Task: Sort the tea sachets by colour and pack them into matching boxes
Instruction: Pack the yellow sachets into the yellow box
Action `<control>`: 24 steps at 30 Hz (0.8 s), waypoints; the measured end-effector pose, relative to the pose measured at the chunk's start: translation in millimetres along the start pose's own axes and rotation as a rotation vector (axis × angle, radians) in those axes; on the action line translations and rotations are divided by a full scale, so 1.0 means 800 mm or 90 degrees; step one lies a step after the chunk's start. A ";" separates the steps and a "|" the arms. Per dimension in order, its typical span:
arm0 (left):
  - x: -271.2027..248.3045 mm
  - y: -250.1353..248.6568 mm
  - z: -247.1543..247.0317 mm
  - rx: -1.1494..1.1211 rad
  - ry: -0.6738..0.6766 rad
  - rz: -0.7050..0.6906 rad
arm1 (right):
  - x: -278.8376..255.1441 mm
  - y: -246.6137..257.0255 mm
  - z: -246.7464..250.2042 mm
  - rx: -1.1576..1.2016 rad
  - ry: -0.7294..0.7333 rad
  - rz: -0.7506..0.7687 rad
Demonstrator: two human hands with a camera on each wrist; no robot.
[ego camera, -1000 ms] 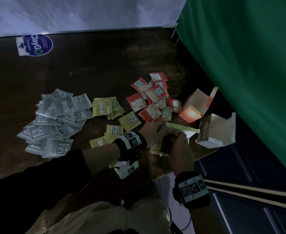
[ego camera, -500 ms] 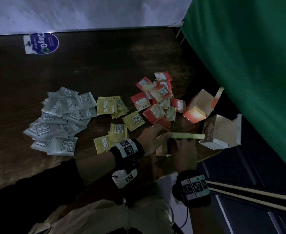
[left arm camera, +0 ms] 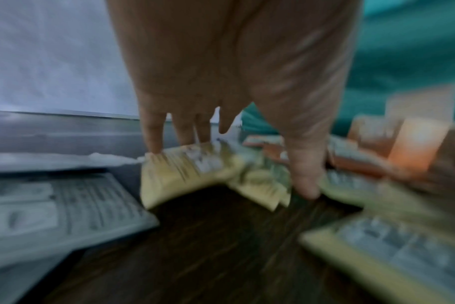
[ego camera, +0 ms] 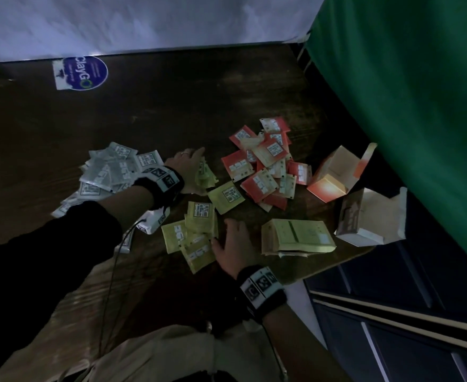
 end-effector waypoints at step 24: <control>-0.045 -0.024 0.041 -0.155 -0.187 0.048 | -0.004 0.027 0.071 0.197 0.023 0.064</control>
Point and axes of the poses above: each hand's wrist, its own x-axis towards the middle knuckle, its own z-axis out of the back of the hand, y = z × x, the point moved 1 cm from there along x, towards the middle knuckle, and after that the axes turned 11 degrees about x, right-handed, at the moved point
